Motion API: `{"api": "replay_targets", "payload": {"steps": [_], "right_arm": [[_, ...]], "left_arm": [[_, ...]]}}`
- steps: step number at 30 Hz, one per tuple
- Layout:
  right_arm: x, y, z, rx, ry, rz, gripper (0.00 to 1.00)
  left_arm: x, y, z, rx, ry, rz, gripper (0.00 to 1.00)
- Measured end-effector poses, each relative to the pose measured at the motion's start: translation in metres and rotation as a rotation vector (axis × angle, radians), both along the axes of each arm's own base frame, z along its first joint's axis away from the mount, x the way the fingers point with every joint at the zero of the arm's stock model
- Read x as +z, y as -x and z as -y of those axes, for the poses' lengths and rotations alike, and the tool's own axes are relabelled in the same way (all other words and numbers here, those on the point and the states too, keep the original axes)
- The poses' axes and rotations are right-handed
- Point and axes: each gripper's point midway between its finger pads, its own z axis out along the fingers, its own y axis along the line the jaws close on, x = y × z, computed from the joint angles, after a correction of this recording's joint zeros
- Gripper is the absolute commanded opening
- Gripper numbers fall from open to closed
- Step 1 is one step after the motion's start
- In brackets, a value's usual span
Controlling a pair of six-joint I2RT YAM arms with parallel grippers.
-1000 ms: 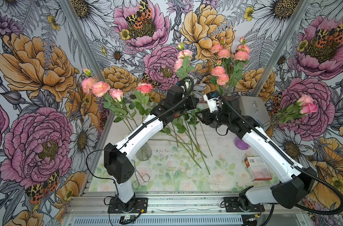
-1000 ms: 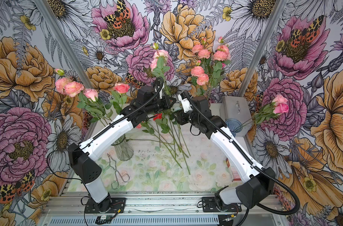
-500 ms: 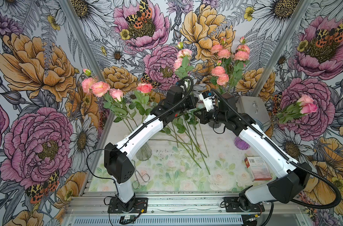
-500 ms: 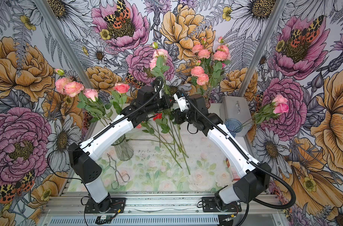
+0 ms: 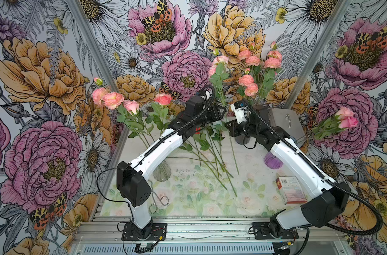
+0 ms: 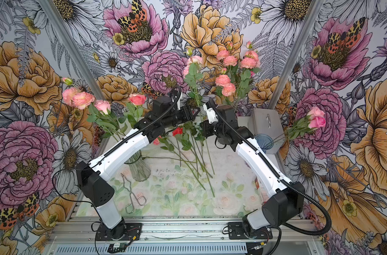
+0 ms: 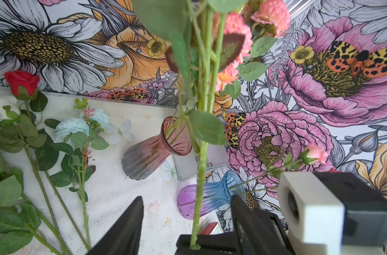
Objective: Place the pink flowers into the vase
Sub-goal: Pick up the flower at the center of the board.
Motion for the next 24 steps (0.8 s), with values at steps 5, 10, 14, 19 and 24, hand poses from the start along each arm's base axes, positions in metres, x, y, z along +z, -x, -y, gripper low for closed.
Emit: {"api": "replay_targets", "payload": {"steps": [5,10,14,19,24], "right_arm": [[0.018,0.000,0.047,-0.111,0.013,0.056,0.00],[0.067,0.012,0.115,-0.298,0.046,0.205,0.00],[0.103,0.025,0.158,-0.430,0.065,0.322,0.00],[0.127,0.027,0.200,-0.570,0.085,0.408,0.00],[0.135,0.017,0.224,-0.644,0.126,0.437,0.00]], "left_arm": [[0.007,0.005,-0.014,0.017,0.010,0.004,0.87],[0.024,0.020,-0.012,-0.015,0.020,0.043,0.98],[0.026,0.035,0.003,-0.083,-0.010,0.087,0.98],[0.026,0.058,0.026,-0.201,-0.069,0.167,0.99],[0.015,0.078,0.042,-0.296,-0.141,0.237,0.99]]}}
